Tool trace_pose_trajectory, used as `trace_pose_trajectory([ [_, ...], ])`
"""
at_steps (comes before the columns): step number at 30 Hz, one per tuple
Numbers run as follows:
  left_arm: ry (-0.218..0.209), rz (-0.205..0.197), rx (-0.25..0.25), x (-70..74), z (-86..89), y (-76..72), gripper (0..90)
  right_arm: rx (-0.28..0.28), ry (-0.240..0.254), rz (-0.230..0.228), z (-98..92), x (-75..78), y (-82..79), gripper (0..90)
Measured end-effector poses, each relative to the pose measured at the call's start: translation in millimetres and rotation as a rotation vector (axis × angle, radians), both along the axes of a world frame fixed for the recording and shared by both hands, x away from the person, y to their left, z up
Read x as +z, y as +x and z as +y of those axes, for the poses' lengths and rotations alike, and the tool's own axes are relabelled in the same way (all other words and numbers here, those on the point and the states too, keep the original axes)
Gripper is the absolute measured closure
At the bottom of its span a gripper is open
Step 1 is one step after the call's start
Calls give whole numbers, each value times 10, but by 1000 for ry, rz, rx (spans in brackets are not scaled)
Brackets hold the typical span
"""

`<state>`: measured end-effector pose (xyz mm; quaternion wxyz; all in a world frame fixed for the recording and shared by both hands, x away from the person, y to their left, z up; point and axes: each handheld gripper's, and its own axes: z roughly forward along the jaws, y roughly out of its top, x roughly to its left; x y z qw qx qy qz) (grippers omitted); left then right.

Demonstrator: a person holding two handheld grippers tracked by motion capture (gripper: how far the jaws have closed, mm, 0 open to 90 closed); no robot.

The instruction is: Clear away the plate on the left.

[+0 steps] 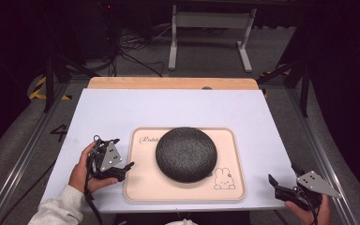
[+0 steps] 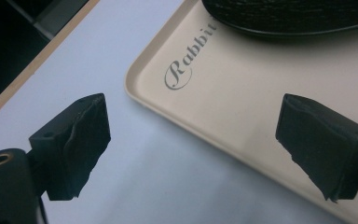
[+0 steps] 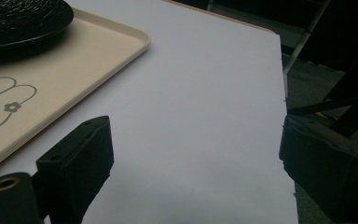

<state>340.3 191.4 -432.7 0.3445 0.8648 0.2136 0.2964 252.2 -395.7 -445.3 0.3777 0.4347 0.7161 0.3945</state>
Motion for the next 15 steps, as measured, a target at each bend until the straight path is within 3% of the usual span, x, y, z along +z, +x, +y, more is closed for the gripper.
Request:
trace_pose_trajectory([
  [15,-30,28,73,-113,372,-56,107,-2,-2,3,0,-1,0,106],
])
